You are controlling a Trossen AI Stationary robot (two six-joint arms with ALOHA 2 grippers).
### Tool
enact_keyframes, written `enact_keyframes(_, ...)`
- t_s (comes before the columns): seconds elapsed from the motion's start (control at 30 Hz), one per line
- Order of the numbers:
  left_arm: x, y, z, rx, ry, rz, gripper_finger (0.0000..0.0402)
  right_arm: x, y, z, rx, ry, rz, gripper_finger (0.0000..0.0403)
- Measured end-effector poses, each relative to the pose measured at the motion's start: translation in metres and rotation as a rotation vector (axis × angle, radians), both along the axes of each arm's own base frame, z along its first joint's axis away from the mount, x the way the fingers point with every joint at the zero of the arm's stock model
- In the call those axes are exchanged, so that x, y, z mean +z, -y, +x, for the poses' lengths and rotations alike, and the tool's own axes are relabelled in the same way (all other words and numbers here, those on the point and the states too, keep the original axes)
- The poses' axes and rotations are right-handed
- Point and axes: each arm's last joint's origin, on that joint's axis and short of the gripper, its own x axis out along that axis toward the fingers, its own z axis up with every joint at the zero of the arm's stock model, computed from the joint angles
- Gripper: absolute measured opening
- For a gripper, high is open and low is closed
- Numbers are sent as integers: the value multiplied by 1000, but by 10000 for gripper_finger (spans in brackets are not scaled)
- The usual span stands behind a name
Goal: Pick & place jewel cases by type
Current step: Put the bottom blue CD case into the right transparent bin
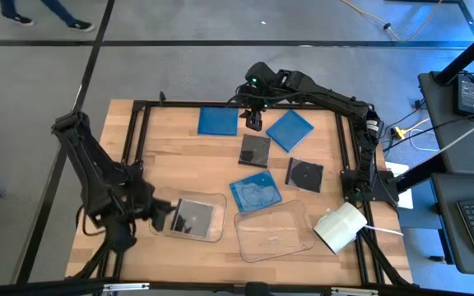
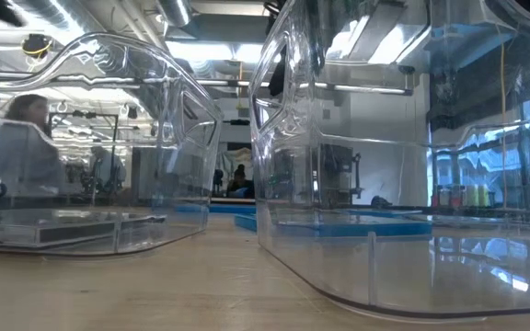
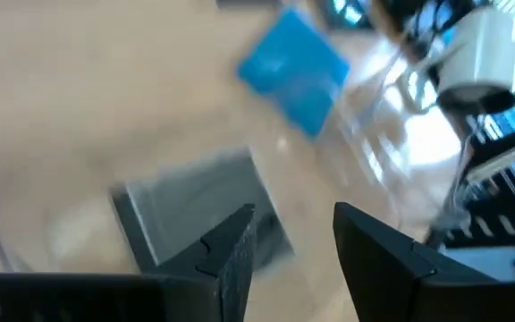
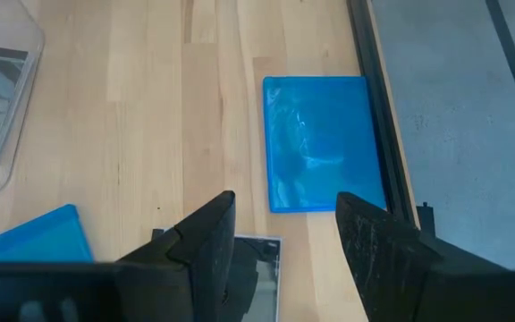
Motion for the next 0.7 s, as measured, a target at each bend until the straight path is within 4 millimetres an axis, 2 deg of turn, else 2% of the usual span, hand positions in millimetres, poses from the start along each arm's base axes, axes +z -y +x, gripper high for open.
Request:
enact_keyframes(0.13,18,-37,-2,42,-47,97,150,0,0,0,-31,7,25,199)
enact_keyframes(0.27,26,-76,-8,105,-145,203,148,2,1,2,-22,30,6,199)
enact_keyframes(0.37,34,-101,-13,166,-157,282,148,2,2,5,2,47,-22,199)
enact_keyframes(0.53,43,-128,-13,218,-203,477,150,-6,4,18,6,91,-39,199)
enact_keyframes(0.7,47,-145,0,282,-274,614,147,-17,10,31,-75,136,22,199)
